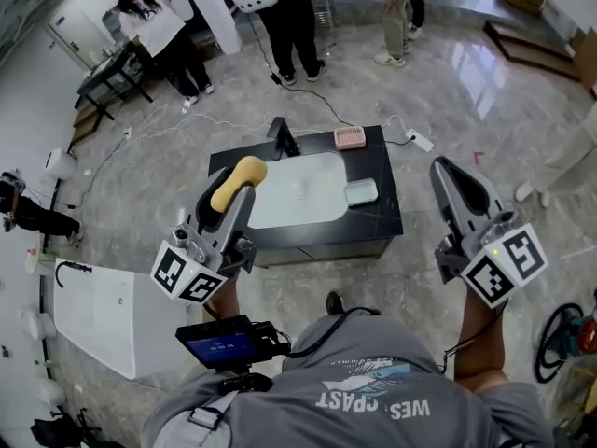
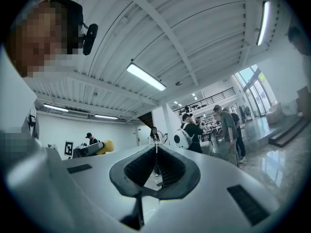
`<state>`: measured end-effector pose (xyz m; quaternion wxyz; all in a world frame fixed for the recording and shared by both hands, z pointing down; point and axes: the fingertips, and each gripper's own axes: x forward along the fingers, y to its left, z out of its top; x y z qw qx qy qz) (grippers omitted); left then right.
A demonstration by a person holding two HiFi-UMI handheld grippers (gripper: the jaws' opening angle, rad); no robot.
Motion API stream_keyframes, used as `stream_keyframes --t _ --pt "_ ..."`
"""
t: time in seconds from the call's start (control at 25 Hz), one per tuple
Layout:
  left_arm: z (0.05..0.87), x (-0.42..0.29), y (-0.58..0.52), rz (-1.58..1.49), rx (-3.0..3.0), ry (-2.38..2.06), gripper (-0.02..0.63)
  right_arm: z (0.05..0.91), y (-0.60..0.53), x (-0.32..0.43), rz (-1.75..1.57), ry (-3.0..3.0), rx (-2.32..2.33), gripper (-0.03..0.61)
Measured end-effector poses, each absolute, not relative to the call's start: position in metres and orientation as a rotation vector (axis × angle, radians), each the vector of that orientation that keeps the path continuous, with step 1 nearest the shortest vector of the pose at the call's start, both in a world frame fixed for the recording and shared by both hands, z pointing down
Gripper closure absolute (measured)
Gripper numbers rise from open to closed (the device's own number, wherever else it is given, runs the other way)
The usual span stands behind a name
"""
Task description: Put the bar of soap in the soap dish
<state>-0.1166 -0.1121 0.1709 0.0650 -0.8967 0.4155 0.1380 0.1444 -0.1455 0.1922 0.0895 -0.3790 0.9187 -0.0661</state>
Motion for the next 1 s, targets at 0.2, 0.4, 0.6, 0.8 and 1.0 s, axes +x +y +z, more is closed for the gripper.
stream_keyframes --t 0.2,0.4,0.6,0.8,1.0 --pt "0.165 -0.129 -0.135 0.438 -2.725 1.194 0.457 0.194 -0.158 0.134 -0.201 2.722 -1.191 0.572" --pt "0.169 -0.146 -0.150 0.456 -2.741 1.178 0.457 0.197 -0.168 0.123 -0.212 2.712 -1.241 0.572" --pt "0.177 -0.164 -0.162 0.473 -2.769 1.148 0.457 0.198 -0.175 0.104 -0.205 2.709 -1.297 0.572" --pt "0.184 -0.185 -0.170 0.477 -2.783 1.121 0.457 0.200 -0.182 0.079 -0.178 2.707 -1.324 0.572" --pt "0.194 -0.187 -0.185 0.473 -2.806 1.097 0.457 0.203 -0.195 0.071 -0.165 2.705 -1.340 0.572"
